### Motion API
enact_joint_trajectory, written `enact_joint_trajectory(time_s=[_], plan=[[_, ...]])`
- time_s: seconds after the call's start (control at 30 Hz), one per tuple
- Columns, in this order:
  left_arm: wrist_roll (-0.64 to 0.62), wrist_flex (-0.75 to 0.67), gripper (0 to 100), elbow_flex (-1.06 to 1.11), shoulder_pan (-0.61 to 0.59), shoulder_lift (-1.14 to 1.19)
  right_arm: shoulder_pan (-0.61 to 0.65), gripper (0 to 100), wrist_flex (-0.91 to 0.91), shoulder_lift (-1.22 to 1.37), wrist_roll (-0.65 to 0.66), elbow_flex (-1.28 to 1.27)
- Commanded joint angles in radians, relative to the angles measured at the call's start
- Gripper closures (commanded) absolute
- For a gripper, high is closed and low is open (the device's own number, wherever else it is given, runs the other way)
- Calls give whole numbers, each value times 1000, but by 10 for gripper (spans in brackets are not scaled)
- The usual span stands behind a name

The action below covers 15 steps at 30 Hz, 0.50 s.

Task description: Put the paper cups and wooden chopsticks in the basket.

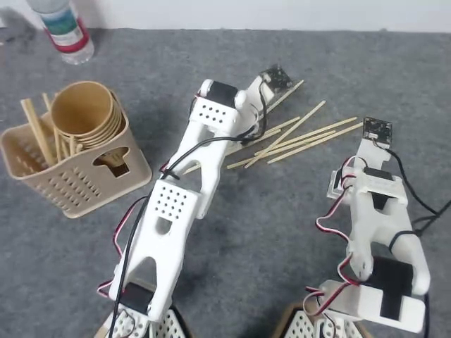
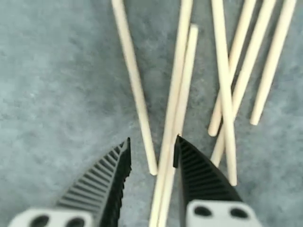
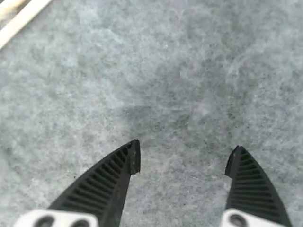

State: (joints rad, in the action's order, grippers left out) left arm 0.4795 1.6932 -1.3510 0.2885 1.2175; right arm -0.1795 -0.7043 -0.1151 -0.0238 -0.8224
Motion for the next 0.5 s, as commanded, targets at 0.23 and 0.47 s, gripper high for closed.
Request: enact_joint_trajectory(time_s=[0.23,0.47], plan=[[-41,-135,859,-12,-5,44,10,700,-12,-12,15,54],[-35,-183,889,4,-17,81,12,700,-12,-12,15,54]])
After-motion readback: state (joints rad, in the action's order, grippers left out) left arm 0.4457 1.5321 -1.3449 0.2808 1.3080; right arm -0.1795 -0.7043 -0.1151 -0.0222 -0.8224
